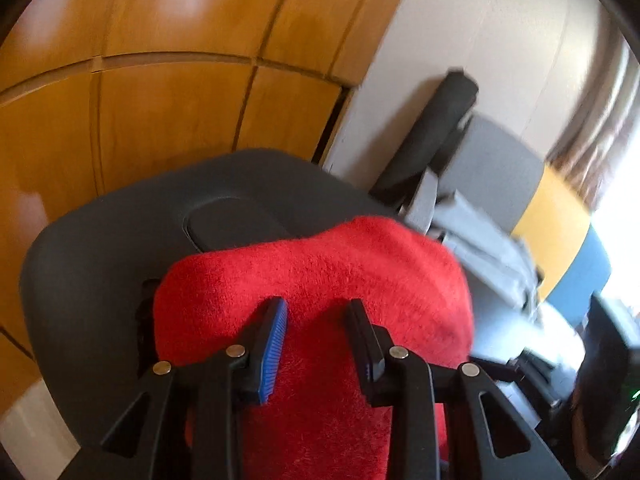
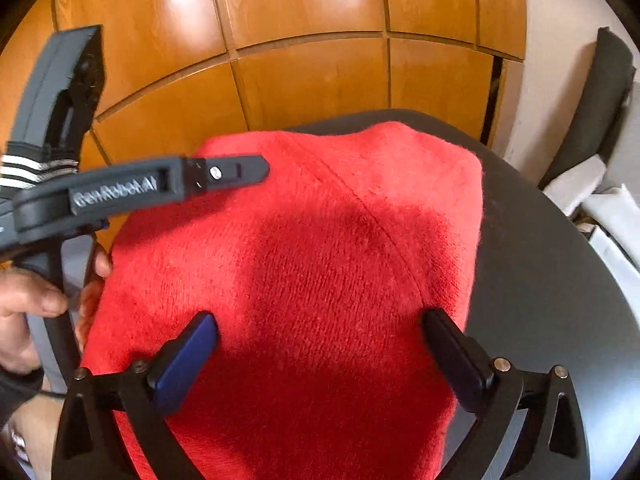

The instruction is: Fold clothes

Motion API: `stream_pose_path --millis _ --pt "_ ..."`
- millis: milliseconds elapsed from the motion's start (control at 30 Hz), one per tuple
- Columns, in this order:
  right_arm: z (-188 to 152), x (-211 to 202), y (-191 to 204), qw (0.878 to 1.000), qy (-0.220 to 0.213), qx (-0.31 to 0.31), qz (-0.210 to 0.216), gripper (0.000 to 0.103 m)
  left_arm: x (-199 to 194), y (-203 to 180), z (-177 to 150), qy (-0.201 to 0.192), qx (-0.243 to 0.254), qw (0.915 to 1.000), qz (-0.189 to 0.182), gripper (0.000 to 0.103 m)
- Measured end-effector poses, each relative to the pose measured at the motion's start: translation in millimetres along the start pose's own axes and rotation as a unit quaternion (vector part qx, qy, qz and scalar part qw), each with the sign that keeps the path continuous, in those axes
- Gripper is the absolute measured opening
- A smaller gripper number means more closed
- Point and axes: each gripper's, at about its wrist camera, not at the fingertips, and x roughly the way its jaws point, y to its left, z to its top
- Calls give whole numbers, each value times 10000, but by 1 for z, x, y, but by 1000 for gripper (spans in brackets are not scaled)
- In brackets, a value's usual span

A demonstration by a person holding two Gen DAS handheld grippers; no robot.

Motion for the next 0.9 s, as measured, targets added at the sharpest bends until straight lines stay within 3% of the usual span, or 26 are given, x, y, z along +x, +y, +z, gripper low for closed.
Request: stream_pose_path --millis 67,167,267,433,500,567,667,733,800,900 --pt "7 -14 6 9998 -142 -2 -141 103 -19 -4 3 -145 -52 9998 118 39" --pt "12 -42 19 9980 -472 39 -415 103 -66 -17 -7 -452 11 9964 722 55" --pt "19 -71 56 9945 -743 151 -729 103 -110 -30 -22 -830 -48 9912 1026 58" --pt "6 -109 86 9806 -576 398 -1831 103 -174 -58 -52 -1268 19 9711 2022 60" --pt "-3 -127 84 9793 -771 384 -1834 103 -198 -69 -63 -1430 68 9622 2316 60" --pt "-4 -129 94 9789 -879 329 -1814 103 -212 -80 -69 -1397 125 9663 2156 60" --pt "-4 -125 104 9792 -998 203 -1755 103 -233 -96 -78 -994 491 9774 1798 59" --pt "-13 -136 112 9808 -1074 144 -1622 103 -246 -105 -85 -1001 738 9773 1716 56" --pt "-14 -139 114 9817 -1138 115 -1522 103 -261 -112 -94 -1271 978 9705 1799 54" --pt "-19 -143 116 9816 -1211 67 -1476 103 -267 -114 -96 -1241 813 9770 1534 53"
